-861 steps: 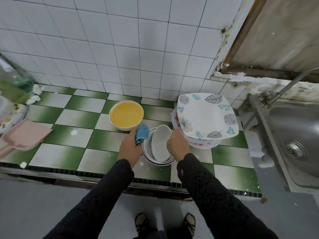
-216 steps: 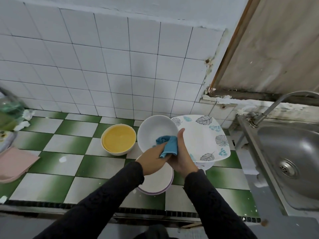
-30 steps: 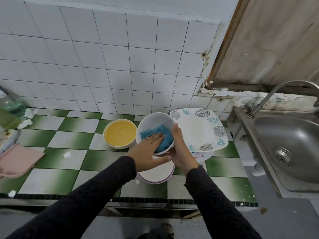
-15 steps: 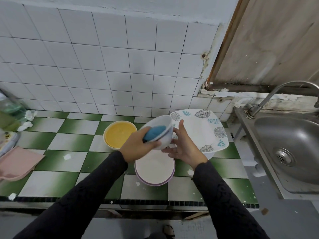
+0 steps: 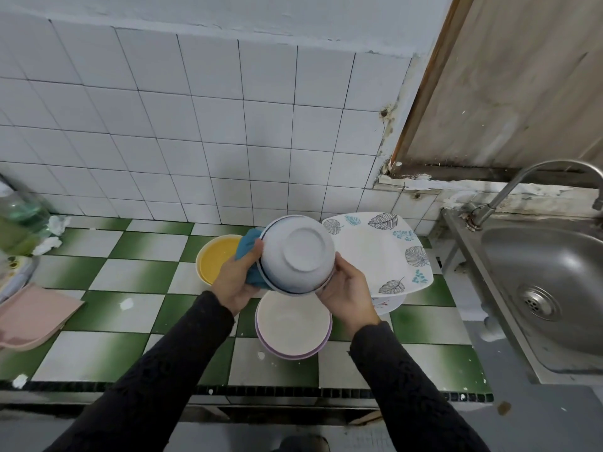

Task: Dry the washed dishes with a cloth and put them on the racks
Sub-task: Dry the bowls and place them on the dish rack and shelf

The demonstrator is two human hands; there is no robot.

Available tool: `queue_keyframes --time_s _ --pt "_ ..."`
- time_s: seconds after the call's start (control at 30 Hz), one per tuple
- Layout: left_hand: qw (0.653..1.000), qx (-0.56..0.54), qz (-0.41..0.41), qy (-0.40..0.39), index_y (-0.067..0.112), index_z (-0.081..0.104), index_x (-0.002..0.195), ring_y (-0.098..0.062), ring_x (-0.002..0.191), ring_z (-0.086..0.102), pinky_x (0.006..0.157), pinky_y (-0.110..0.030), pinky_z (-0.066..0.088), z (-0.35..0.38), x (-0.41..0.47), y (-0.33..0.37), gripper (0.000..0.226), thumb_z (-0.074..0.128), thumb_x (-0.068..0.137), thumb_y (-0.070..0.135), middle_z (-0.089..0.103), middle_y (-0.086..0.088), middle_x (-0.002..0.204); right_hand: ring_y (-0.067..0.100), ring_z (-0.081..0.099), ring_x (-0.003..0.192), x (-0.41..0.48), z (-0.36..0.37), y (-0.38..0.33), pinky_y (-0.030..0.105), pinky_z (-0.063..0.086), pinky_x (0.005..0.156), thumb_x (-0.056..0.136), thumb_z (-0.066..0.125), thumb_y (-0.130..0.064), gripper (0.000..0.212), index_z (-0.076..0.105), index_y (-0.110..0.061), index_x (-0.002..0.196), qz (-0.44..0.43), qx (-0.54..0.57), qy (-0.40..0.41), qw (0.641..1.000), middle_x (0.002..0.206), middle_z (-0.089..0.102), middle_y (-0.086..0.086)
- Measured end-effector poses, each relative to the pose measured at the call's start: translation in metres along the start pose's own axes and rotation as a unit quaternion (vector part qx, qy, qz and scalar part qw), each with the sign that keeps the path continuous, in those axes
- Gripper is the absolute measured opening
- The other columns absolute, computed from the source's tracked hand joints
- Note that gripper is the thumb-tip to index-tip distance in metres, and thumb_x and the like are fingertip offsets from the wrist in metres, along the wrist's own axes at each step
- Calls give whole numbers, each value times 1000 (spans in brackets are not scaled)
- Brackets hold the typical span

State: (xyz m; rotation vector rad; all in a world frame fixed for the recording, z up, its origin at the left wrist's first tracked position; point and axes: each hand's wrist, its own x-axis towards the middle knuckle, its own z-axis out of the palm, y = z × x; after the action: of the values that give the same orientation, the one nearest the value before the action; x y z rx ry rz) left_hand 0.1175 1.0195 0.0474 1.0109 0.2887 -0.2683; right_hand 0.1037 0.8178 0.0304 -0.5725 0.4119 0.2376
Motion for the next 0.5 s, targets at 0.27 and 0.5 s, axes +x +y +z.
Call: queue_keyframes --time_s 0.27,0.5 --pt "934 203 266 128 35 44 128 -9 108 58 90 -31 52 33 -22 -23 26 46 103 32 58 9 116 30 64 109 -3 32 1 42 56 79 104 51 -26 15 63 -22 112 -121 -187 -5 975 114 70 6" --pt "793 485 366 -57 35 39 142 -13 136 41 112 -31 34 42 0 -7 42 43 100 38 48 5 145 24 68 105 -25 51 6 45 58 92 108 44 -18 25 68 -24 109 -164 -434 -64 884 113 70 15"
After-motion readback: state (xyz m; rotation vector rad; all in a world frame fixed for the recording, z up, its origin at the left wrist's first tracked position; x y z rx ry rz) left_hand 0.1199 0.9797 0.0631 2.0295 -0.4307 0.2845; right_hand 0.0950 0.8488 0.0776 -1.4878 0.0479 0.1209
